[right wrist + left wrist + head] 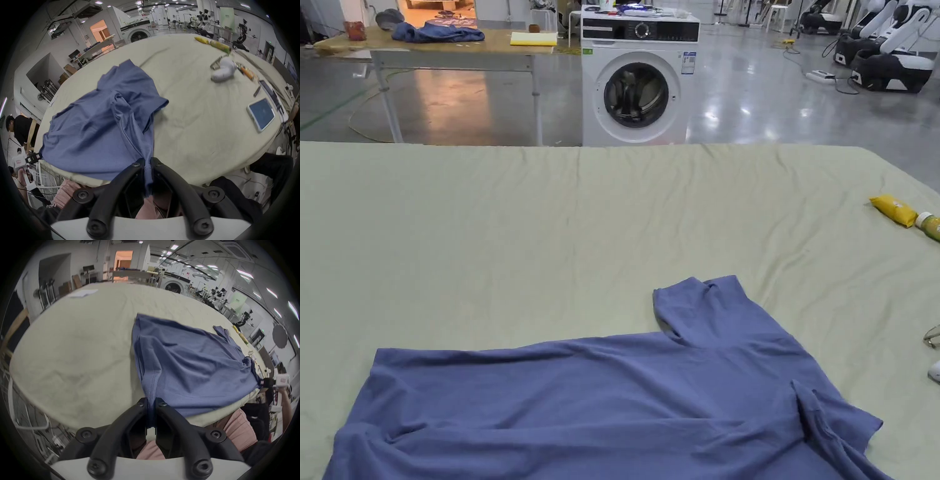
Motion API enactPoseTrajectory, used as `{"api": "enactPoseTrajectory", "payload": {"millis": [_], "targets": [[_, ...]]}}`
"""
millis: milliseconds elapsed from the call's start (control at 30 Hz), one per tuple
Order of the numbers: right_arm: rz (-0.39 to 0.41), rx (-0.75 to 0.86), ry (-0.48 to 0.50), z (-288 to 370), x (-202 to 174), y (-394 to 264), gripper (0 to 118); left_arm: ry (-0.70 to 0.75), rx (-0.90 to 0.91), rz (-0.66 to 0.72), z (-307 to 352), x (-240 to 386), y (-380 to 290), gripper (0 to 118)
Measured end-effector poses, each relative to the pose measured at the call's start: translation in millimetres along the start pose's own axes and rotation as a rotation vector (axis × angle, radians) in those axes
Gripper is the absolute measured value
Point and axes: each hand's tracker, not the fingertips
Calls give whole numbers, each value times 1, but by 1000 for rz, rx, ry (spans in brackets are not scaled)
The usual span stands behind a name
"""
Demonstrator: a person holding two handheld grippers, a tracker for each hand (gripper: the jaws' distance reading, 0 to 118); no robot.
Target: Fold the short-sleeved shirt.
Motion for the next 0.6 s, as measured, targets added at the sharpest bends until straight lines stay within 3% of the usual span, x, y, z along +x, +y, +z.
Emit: {"api": "enactPoseTrajectory", "payload": {"millis": [33,67,100,133,167,233,433,467,500,533,567,600], "targets": [[-1,7,2,-5,1,-4,16,-10,12,24,-2,-2,-2,20],[30,38,-1,-6,-11,-6,40,-15,12,17,-3,-4,-4,42],[71,98,-62,-3,-16,-7,76,-20,27,-1,-1,-1,-4,67],[94,144,-108,1,-23,-6,113,-9,88,-47,3,5,-2,82],[111,170,-92,8,-29,-4,117,-4,152,-78,11,10,2,82],[103,269,-11,31,-42,4,114,-44,261,-103,28,20,15,82],[92,599,96,76,-93,25,113,-145,591,-51,68,52,46,82],[78,676,158,77,-100,25,108,-164,652,-76,73,59,47,80],[72,762,224,80,-109,25,97,-141,726,-103,76,67,48,74],[69,819,254,81,-117,26,67,-126,768,-133,77,73,48,48],[74,861,250,81,-127,28,27,-101,795,-159,78,79,51,19],[93,893,197,81,-139,30,0,-42,809,-188,77,86,55,0]]}}
